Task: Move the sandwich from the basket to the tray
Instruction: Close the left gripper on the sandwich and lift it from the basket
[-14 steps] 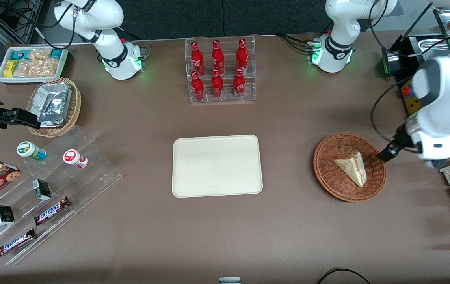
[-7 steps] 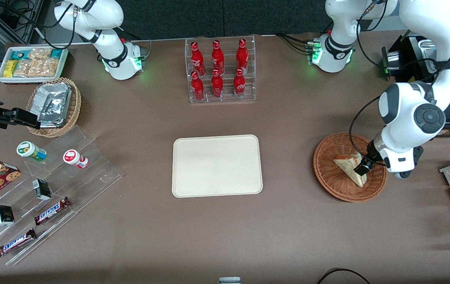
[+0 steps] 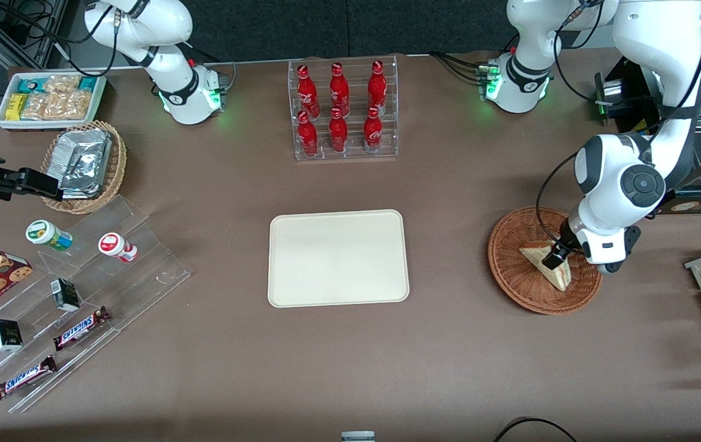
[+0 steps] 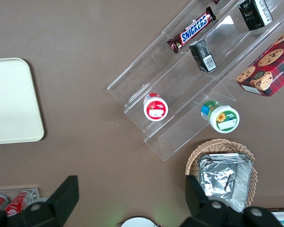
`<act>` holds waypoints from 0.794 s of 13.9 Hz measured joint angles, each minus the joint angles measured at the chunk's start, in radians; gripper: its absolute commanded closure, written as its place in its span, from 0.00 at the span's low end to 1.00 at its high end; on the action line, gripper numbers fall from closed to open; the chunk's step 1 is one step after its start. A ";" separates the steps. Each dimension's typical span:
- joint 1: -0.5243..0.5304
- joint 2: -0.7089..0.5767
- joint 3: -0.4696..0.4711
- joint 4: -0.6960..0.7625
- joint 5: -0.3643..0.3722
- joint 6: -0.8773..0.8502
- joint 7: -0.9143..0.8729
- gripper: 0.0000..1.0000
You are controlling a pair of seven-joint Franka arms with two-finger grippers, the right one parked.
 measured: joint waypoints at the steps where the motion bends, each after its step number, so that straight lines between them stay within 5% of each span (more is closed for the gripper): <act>1: 0.000 0.005 0.000 -0.003 0.000 0.008 0.000 0.15; 3: 0.000 0.017 0.000 -0.006 0.000 0.028 -0.001 0.77; 4: 0.000 0.024 0.000 -0.007 0.000 0.038 -0.005 1.00; 11: -0.036 0.023 -0.001 0.050 0.002 -0.037 -0.009 1.00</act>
